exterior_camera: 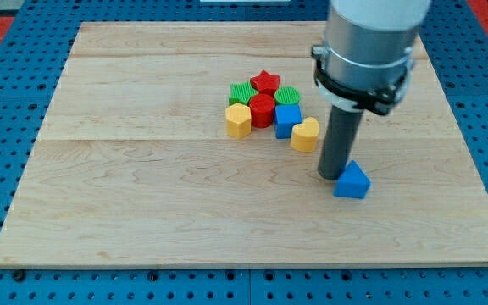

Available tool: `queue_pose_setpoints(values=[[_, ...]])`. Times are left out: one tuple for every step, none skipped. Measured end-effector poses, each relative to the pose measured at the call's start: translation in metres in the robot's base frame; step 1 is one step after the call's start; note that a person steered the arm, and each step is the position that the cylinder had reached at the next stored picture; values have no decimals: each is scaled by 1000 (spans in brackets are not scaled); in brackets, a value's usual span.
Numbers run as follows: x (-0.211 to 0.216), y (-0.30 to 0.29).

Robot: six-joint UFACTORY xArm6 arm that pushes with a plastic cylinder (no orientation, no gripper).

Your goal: Move the yellow heart towards the center right

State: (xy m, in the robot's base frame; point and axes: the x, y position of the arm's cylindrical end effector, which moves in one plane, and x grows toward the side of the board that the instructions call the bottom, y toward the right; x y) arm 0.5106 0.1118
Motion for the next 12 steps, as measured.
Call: queue_pose_setpoints(values=[[27, 12], [29, 19], [7, 0], [-23, -60], [-35, -73], [-52, -73], [-54, -70], [-57, -60], [-58, -60], [-66, -60], [-80, -53], [-78, -30]])
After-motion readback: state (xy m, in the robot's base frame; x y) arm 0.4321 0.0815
